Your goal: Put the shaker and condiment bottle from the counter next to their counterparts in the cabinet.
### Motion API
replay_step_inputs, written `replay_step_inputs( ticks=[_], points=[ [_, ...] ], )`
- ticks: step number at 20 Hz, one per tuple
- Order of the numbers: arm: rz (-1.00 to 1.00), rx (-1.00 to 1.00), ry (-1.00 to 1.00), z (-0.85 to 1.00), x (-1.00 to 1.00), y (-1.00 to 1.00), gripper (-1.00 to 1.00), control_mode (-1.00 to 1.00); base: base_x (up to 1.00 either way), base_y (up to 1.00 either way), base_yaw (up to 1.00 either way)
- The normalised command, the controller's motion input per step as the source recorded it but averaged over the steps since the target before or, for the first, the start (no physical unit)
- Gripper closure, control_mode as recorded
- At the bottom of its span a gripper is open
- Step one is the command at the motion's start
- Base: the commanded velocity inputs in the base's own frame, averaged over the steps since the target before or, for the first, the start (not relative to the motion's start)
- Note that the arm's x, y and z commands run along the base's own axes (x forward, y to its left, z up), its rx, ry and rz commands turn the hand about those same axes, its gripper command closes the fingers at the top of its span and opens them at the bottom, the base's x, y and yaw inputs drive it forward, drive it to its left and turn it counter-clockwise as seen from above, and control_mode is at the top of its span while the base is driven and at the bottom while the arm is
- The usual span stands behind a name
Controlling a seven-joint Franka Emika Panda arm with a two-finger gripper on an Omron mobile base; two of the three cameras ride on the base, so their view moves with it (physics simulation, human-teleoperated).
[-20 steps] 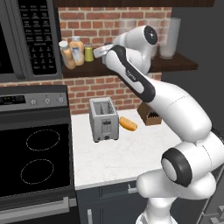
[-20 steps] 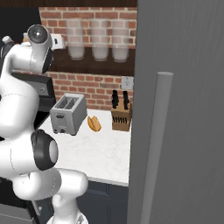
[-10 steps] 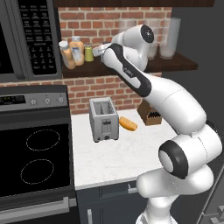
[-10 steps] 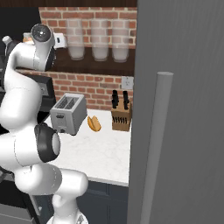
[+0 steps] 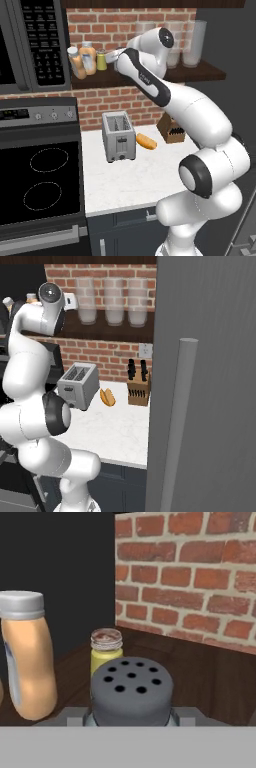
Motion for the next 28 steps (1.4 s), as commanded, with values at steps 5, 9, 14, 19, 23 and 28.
replay_step_inputs(
  ticks=[5,9,14,19,23,28],
  points=[
    [0.00,0.00,0.00,0.00,0.11,0.00,-1.00,-1.00,0.00,0.00,0.00],
    [0.00,0.00,0.00,0.00,0.09,0.00,-1.00,-1.00,0.00,0.00,0.00],
    [0.00,0.00,0.00,0.00,0.03,0.00,-1.00,-1.00,0.00,0.00,0.00],
    [0.00,0.00,0.00,0.00,0.00,0.00,-1.00,-1.00,0.00,0.00,0.00],
    [0.00,0.00,0.00,0.00,-0.10,-0.10,-1.00,-1.00,0.00,0.00,0.00],
    [0.00,0.00,0.00,0.00,-0.28,-0.21,-1.00,-1.00,0.00,0.00,0.00]
  ],
)
